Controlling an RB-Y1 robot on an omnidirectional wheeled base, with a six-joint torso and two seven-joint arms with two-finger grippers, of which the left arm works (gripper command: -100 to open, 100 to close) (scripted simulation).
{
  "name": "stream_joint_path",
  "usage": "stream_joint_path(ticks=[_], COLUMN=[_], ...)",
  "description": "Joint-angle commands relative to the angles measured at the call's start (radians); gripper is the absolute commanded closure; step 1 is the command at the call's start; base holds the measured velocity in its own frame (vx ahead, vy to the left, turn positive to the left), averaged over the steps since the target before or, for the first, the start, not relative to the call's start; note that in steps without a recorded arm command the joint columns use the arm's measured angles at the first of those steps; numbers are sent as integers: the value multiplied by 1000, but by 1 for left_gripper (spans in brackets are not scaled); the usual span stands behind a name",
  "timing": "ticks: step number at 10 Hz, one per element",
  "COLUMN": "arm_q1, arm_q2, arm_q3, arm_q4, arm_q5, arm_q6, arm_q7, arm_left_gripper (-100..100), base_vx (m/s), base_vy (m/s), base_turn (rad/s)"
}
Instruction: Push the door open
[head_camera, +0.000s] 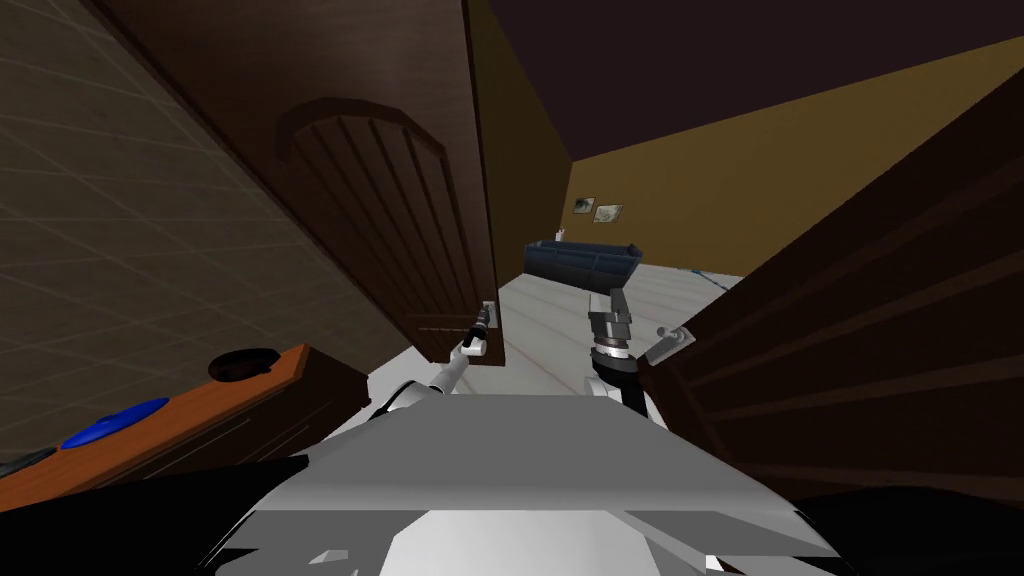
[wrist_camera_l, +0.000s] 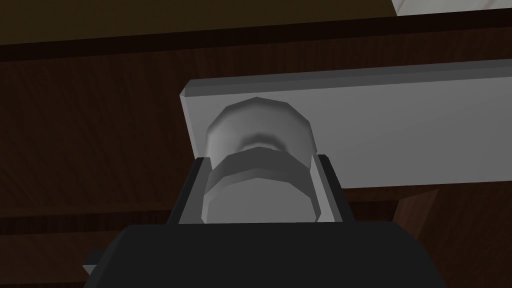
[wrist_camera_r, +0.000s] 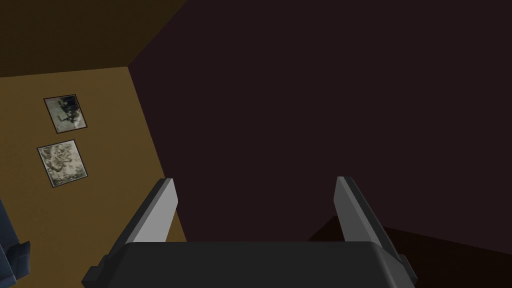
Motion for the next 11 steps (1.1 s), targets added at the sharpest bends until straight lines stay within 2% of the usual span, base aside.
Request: stream_joint_path(ticks=[1, 3, 5, 6, 8, 9, 11], arm_q1=[4, 2, 2, 1, 1, 0, -1], arm_q2=[9, 15, 15, 20, 22, 26, 29], arm_q3=[34, 56, 56, 77, 84, 101, 116], arm_q4=[-9, -4, -4, 0, 2, 6, 9], arm_q5=[5, 10, 10, 15, 17, 21, 24], arm_q6=[-4, -5, -5, -6, -6, -7, -8], arm_q7=[-15, -19, -19, -23, -25, -28, -31], arm_left_gripper=[100, 100, 100, 100, 100, 100, 100], base_vx=[127, 135, 51, 72, 117, 107, 133], base_vy=[-142, -144, -31, -94, -135, -89, -147], base_turn=[81, 80, 8, 35, 90, 41, 74])
